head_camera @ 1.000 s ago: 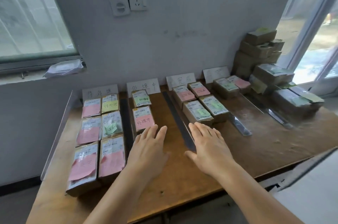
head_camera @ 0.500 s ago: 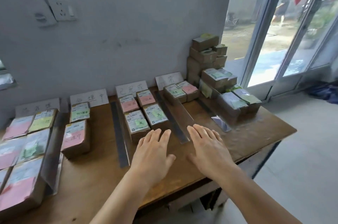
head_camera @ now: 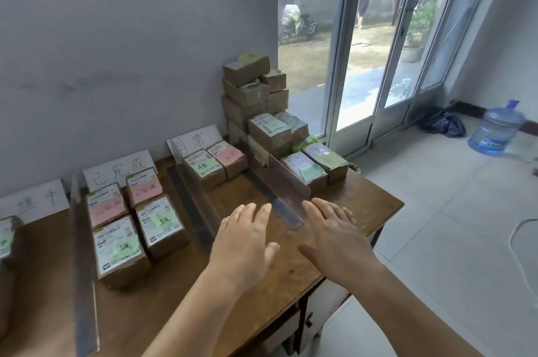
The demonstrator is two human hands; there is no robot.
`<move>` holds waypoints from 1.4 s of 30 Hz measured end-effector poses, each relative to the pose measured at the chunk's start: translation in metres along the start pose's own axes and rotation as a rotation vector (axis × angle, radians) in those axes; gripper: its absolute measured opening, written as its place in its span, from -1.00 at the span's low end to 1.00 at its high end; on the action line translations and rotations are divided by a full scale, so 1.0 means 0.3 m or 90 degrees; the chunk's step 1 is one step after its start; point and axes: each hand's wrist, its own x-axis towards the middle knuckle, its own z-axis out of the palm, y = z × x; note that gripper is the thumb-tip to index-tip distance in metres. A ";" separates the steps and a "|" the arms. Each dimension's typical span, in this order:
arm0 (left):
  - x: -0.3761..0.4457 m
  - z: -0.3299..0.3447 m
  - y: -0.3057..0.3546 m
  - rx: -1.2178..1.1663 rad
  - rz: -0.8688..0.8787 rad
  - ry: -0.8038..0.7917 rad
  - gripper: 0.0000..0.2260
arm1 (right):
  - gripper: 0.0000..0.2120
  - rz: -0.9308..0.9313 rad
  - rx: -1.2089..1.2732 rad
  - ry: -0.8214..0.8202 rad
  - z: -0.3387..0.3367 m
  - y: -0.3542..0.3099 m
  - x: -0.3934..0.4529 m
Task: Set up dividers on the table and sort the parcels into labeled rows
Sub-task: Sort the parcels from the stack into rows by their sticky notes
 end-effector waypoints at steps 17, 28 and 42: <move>0.643 0.097 0.094 -0.073 0.025 -0.033 -0.37 | -0.32 0.107 -0.030 -0.027 -0.011 0.353 0.499; 0.856 0.251 0.258 -0.107 -0.093 -0.103 -0.36 | -0.35 0.053 -0.021 -0.062 0.053 0.602 0.681; 0.932 0.489 0.384 -0.214 -0.542 -0.072 -0.36 | -0.29 0.014 0.131 -0.171 0.199 0.817 0.847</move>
